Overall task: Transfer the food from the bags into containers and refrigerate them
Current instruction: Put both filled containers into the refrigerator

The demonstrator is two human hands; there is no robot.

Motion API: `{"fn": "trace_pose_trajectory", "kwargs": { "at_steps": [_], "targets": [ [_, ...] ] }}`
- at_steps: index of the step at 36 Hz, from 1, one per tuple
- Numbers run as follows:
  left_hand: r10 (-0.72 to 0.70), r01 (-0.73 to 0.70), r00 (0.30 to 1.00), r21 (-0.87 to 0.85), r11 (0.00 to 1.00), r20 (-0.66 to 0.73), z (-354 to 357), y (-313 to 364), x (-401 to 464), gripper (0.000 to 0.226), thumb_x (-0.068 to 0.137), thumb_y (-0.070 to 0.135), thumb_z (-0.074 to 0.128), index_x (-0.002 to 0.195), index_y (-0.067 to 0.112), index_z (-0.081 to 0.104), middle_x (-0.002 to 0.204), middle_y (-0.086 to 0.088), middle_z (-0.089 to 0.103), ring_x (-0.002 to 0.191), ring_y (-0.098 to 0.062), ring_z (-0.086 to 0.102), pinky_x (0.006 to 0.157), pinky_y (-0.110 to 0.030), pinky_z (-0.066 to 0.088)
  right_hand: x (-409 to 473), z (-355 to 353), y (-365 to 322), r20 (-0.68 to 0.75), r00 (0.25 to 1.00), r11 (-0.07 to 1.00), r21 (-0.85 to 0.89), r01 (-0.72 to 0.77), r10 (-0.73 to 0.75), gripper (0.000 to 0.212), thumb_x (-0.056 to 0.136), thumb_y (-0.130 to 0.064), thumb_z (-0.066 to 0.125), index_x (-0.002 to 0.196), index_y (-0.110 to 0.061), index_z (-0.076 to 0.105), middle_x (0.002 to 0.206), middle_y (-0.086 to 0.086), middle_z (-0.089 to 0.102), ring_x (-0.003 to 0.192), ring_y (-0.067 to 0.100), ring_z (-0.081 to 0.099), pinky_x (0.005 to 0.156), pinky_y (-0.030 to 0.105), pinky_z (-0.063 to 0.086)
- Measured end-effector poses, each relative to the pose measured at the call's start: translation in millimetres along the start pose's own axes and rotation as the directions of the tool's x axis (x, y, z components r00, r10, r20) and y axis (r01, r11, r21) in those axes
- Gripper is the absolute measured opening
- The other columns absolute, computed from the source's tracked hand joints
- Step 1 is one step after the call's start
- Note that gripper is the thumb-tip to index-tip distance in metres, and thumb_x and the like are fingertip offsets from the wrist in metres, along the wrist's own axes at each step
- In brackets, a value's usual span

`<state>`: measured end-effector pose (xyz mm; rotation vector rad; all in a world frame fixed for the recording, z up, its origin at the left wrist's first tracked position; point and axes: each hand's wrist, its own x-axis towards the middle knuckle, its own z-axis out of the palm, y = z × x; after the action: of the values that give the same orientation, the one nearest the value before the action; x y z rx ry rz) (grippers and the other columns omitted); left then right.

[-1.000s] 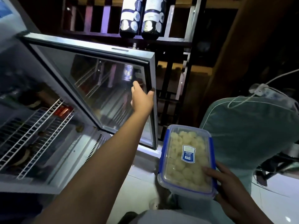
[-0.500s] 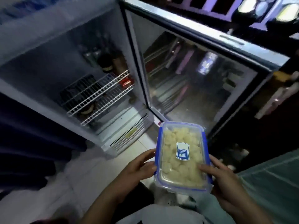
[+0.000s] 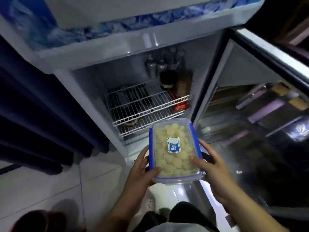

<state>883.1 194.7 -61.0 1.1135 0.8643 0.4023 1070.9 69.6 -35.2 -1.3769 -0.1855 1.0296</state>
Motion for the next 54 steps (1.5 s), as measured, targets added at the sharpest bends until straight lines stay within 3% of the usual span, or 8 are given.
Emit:
{"fn": "trace_pose_trajectory", "kwargs": {
  "at_steps": [7,12,19,29,35,38,45,54],
  "targets": [
    [-0.011,-0.003,0.987,-0.086,0.996,-0.158,-4,31,73,0.066,0.092,0.004,0.065,0.143,0.043,0.047,0.125,0.005,0.07,0.11,-0.02,0.071,0.082,-0.044,0.062,84,13,-26,0.278,0.96,0.962,-0.259,0.086,-0.011,0.091,0.066,-0.006,0.087,0.143,-0.038,0.05,0.136,-0.009,0.063,0.121,0.009,0.062,0.087,0.022,0.055],
    [-0.051,0.022,0.963,-0.114,0.993,-0.265,4,49,133,0.071,0.087,0.004,0.067,0.144,0.041,0.046,0.119,0.006,0.073,0.107,-0.022,0.072,0.079,-0.045,0.061,156,12,-49,0.415,0.91,0.899,-0.404,0.172,0.013,0.101,0.063,-0.004,0.087,0.141,-0.052,0.044,0.131,-0.013,0.066,0.121,0.01,0.062,0.099,0.035,0.052],
    [-0.109,0.034,0.923,-0.204,0.978,-0.369,14,59,199,0.064,0.088,0.009,0.071,0.142,0.036,0.049,0.114,0.0,0.075,0.1,-0.025,0.074,0.075,-0.045,0.063,230,23,-52,0.404,0.912,0.863,-0.432,0.263,-0.075,0.077,0.076,0.007,0.079,0.135,-0.035,0.051,0.123,-0.012,0.063,0.092,-0.015,0.063,0.075,0.004,0.045],
    [-0.031,-0.026,0.885,-0.116,0.993,-0.464,20,69,253,0.035,0.096,0.009,0.065,0.129,0.019,0.063,0.125,-0.018,0.066,0.107,-0.036,0.067,0.089,-0.052,0.058,290,36,-54,0.376,0.924,0.834,-0.488,0.256,-0.064,0.063,0.084,0.002,0.073,0.134,-0.03,0.055,0.127,0.001,0.061,0.103,0.008,0.063,0.079,0.013,0.048],
    [-0.005,0.001,0.884,-0.007,1.0,-0.467,18,66,269,0.033,0.091,0.002,0.069,0.103,0.033,0.068,0.116,-0.013,0.069,0.094,-0.029,0.069,0.076,-0.038,0.059,307,44,-53,0.388,0.921,0.8,-0.56,0.216,0.023,0.063,0.086,-0.004,0.071,0.141,-0.029,0.051,0.136,0.003,0.059,0.119,0.02,0.059,0.098,0.033,0.049],
    [0.019,-0.013,0.901,0.015,1.0,-0.434,17,61,272,0.046,0.082,-0.007,0.074,0.108,0.03,0.066,0.122,-0.014,0.067,0.097,-0.025,0.067,0.066,-0.024,0.057,307,45,-54,0.41,0.912,0.771,-0.588,0.244,0.024,0.062,0.087,-0.004,0.071,0.139,-0.031,0.05,0.138,0.003,0.059,0.115,0.016,0.06,0.092,0.024,0.049],
    [0.26,-0.132,0.866,0.307,0.943,-0.428,25,41,269,0.048,0.085,-0.011,0.07,0.12,0.022,0.062,0.141,-0.013,0.049,0.122,-0.03,0.059,0.094,-0.028,0.055,303,26,-45,0.492,0.869,0.483,-0.749,0.453,-0.053,0.066,0.091,-0.014,0.069,0.15,-0.028,0.043,0.166,0.004,0.015,0.15,0.021,0.025,0.117,0.034,0.032],
    [0.334,-0.059,0.834,0.531,0.845,-0.438,25,46,286,0.039,0.095,-0.003,0.061,0.131,0.01,0.064,0.139,-0.014,0.053,0.119,-0.027,0.059,0.1,-0.041,0.052,327,40,-50,0.588,0.808,0.135,-0.799,0.586,-0.035,0.077,0.088,-0.029,0.068,0.156,-0.024,0.03,0.163,0.005,0.025,0.15,0.025,0.023,0.117,0.044,0.028]
  ]
}}
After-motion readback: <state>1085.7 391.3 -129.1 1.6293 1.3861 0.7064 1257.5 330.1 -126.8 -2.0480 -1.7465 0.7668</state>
